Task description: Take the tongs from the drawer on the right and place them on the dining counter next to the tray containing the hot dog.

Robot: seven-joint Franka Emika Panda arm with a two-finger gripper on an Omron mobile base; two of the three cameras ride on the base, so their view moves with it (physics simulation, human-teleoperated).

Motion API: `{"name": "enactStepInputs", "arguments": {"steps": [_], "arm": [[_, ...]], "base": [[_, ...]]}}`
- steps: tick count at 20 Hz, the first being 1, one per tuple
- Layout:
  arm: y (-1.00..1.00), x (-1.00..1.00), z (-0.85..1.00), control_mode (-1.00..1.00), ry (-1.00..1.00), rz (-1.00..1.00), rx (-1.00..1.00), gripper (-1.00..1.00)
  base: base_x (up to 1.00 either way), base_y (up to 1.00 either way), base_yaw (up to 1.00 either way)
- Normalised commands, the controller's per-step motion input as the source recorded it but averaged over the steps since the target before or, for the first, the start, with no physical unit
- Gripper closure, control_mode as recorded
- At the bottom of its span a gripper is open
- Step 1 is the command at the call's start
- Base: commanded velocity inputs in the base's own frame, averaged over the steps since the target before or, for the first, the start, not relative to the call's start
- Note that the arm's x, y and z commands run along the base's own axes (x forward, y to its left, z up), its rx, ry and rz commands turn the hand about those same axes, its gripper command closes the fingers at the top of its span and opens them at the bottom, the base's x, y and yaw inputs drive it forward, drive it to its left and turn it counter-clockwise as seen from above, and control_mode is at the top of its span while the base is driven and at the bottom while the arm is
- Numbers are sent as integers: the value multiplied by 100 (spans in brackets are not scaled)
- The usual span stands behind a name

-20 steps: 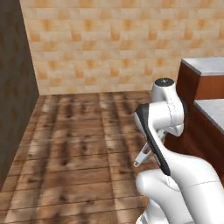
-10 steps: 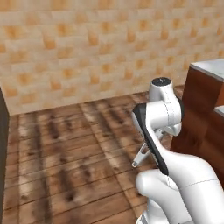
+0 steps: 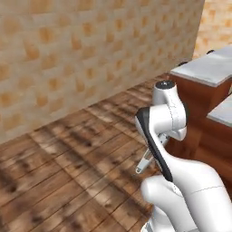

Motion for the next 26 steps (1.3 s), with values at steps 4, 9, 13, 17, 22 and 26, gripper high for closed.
{"name": "enactStepInputs", "arguments": {"steps": [4,9,13,17,22,26], "arm": [[0,0,0,100,0,0,0,100],[0,0,0,100,0,0,0,100],[0,0,0,100,0,0,0,100],[0,0,0,100,0,0,0,100],[0,0,0,100,0,0,0,100],[0,0,0,100,0,0,0,100]], "base": [[100,68,-69],[100,96,-64],[100,100,-62],[100,100,-62],[100,100,-58],[100,100,-51]]}}
